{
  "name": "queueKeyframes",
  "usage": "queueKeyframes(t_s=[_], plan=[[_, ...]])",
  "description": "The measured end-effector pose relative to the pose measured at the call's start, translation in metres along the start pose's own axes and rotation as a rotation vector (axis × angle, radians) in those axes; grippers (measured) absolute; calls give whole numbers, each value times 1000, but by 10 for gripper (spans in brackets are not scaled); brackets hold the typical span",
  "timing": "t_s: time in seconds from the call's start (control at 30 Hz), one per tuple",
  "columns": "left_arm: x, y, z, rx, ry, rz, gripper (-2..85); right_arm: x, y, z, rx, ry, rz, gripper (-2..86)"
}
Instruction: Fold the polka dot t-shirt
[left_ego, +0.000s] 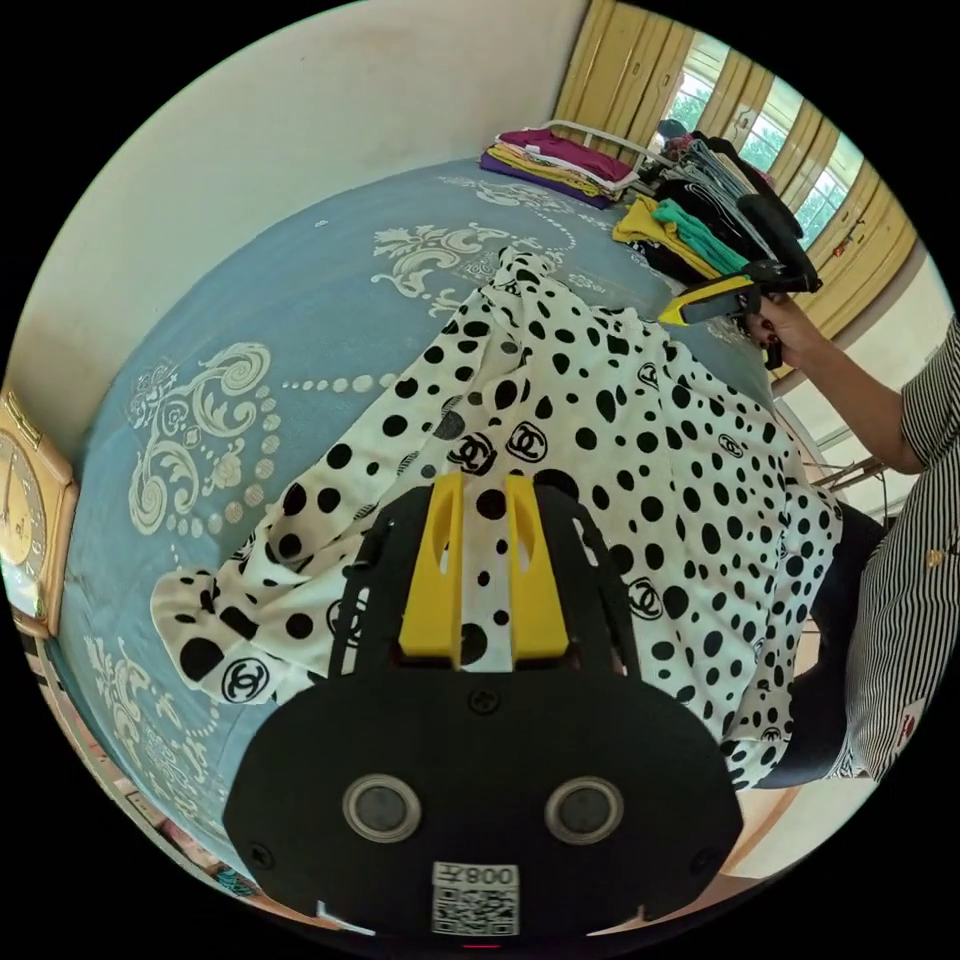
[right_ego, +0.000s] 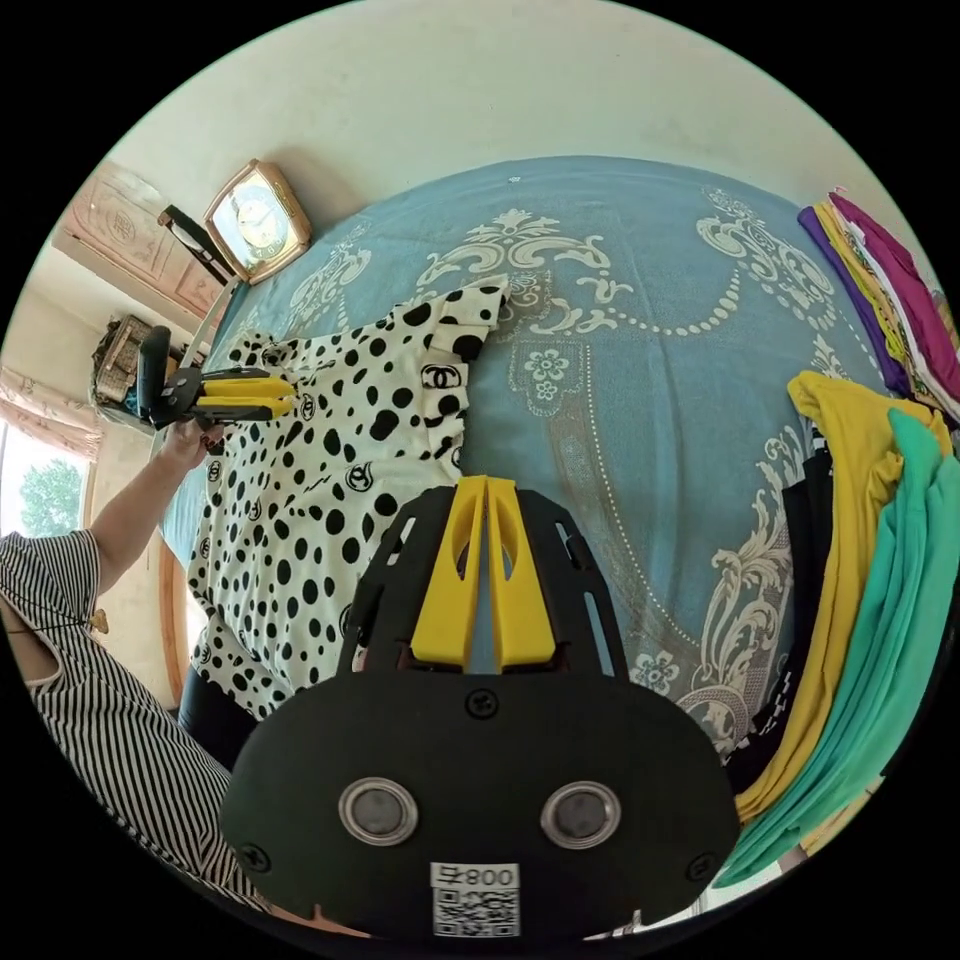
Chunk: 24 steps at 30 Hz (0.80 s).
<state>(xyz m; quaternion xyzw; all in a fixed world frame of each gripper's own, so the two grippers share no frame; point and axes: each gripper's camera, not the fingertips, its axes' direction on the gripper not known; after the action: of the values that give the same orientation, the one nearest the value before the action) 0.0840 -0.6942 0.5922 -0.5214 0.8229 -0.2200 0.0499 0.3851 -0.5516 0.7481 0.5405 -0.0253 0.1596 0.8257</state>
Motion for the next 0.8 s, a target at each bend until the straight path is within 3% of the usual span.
queueKeyframes(t_s=[0.1, 0.2, 0.4, 0.53, 0.8], plan=[[-5, -9, 4, -7, 20, 6, 26, -6, -1, 4, 66, 59, 17, 4], [-14, -14, -1, 27, 69, -5, 35, -25, -11, 8, 144, -7, -40, 12], [-21, -42, 10, -24, 20, 94, 76, -104, -51, 46, 216, -84, -320, 38], [-32, -63, 28, -97, 15, 152, 54, -160, -88, 95, 55, -116, -655, 66], [-70, -89, 28, -102, 163, 150, 27, -223, -110, 189, -205, 172, -1128, 70]])
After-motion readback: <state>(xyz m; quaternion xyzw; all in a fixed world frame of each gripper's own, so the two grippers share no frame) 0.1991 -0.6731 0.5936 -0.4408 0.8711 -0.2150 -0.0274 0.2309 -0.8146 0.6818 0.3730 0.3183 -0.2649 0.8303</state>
